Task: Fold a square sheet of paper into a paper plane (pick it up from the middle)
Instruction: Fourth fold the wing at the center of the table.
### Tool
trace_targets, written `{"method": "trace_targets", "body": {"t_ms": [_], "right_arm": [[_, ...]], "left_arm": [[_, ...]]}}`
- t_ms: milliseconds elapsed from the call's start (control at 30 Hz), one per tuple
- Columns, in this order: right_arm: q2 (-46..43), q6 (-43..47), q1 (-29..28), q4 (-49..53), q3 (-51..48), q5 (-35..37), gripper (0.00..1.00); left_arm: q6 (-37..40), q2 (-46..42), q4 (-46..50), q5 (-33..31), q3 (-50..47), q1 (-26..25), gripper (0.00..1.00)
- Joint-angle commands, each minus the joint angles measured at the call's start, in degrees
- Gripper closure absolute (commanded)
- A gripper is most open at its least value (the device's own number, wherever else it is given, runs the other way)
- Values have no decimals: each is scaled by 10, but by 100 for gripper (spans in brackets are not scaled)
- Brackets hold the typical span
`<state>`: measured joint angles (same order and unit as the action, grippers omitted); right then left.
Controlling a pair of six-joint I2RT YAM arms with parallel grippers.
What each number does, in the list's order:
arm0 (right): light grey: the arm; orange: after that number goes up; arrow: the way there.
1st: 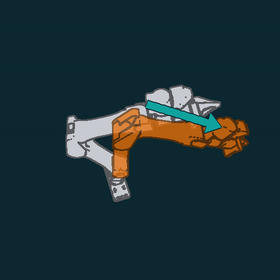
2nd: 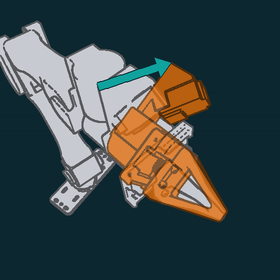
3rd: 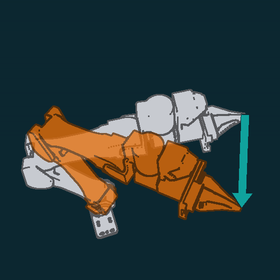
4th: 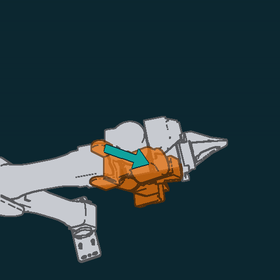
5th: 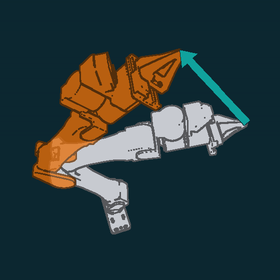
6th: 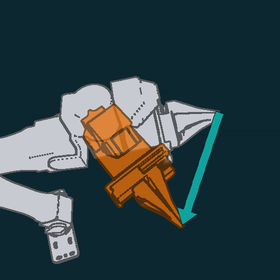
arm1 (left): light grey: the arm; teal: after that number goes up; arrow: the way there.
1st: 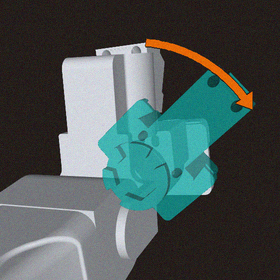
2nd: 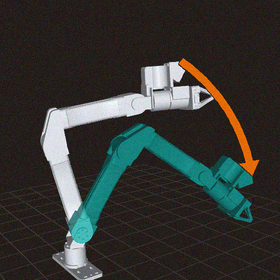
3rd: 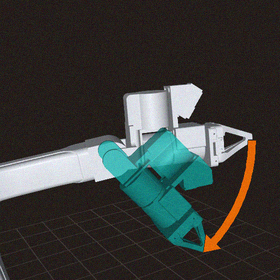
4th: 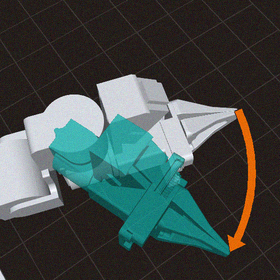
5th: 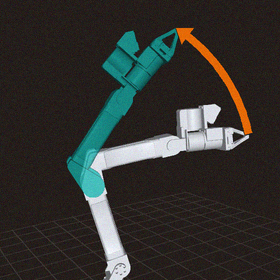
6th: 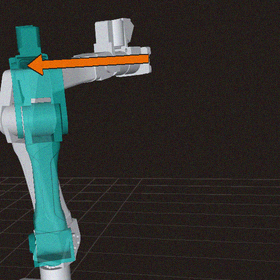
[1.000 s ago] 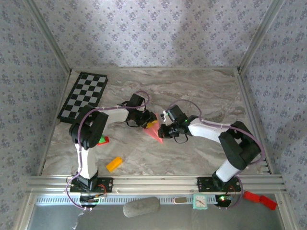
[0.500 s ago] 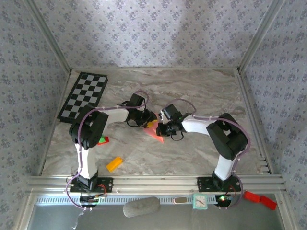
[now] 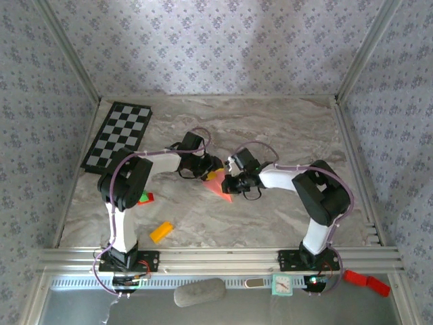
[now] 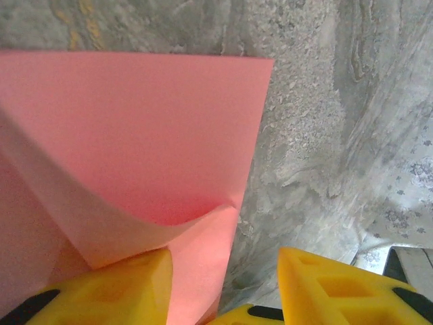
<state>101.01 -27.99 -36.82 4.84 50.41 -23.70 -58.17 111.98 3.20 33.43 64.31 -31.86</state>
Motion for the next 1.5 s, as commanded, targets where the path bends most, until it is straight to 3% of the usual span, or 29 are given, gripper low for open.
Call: {"method": "trace_targets", "body": {"t_ms": [0,700,1000,1233,1467], "right_arm": [[4,18,4,72,-30,8,99],[2,23,9,83,-44,14,99],[5,59,17,83,-16,-24,99],[13,63,21,82,-1,-45,99],[-1,48,25,70,3,-67,99]], "left_arm": [[34,-3,-12,1,13,11,54],[139,41,108,-66,103,81,55],[122,-82,87,-68,50,76,55],[73,-90,23,-42,-22,25,71],[65,-33,21,-48,-15,0,86]]}}
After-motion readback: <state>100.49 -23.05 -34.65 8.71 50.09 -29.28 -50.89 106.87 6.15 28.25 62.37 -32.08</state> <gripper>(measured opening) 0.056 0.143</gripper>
